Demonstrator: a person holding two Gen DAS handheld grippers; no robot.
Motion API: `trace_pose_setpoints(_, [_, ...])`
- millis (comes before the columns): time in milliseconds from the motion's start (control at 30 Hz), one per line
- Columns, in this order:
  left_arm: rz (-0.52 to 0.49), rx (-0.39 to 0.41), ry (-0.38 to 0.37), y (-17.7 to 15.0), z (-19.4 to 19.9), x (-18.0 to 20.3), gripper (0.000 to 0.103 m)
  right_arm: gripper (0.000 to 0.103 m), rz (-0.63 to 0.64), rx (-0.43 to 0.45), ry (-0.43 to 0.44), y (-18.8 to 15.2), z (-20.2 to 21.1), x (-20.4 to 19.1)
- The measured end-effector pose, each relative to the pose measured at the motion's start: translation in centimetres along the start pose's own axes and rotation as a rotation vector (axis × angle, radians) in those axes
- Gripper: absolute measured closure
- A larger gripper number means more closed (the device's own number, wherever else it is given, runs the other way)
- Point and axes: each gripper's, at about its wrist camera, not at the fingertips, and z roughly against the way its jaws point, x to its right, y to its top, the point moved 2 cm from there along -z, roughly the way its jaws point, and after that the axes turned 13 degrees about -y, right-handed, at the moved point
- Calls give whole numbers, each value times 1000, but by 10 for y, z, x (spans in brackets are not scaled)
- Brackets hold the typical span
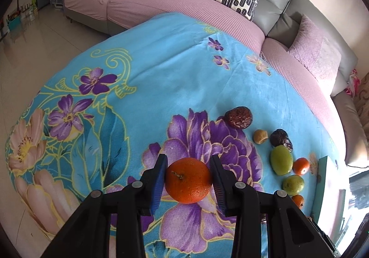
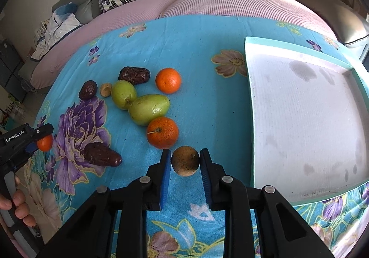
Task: Organize fruits
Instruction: 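Carry both fruits into the white tray and open both grippers to release them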
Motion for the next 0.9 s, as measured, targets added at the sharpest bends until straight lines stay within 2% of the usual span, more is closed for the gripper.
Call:
trace_pose_setpoints(233, [-93, 7, -91, -3, 4, 39, 63, 76, -29, 60, -32, 12, 18, 16])
trace_pose_setpoints(467, [-224, -8, -139, -16, 5, 82, 63, 76, -125, 31, -108, 19, 12, 58])
trace_pose_setpoints(700, [-322, -88, -210, -40, -11, 120, 63, 76, -270, 25, -193, 28, 17, 125])
trace_pose_setpoints(900, [-456, -158, -268, -67, -22, 169, 63, 76, -377, 35, -245, 31, 24, 179])
